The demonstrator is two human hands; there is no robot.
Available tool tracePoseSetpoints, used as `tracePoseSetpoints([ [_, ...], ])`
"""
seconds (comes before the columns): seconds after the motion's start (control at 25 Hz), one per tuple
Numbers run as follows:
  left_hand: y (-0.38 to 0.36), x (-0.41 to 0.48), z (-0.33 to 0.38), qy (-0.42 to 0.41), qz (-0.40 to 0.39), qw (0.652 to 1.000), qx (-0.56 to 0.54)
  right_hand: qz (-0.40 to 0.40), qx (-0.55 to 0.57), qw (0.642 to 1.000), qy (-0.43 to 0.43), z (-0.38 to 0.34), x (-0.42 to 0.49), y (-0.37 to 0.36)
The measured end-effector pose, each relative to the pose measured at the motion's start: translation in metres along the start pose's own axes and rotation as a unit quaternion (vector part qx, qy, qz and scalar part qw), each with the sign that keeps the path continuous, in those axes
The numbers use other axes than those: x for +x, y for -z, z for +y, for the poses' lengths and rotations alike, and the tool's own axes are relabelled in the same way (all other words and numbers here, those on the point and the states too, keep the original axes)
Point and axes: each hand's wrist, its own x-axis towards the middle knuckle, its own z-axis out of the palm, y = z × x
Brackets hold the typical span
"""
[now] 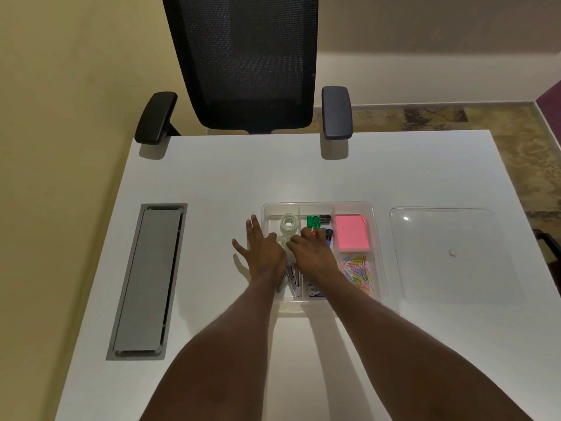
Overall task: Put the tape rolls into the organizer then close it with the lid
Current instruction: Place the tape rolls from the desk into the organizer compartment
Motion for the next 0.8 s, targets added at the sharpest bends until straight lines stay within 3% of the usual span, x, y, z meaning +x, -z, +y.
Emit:
tracePoseSetpoints([
  [0.8, -0.011, -0.009, 0.005, 0.031, -0.002, 0.999, -0.013, 0.0, 0.0, 1.0, 0.001, 0.002, 0.002, -0.002],
])
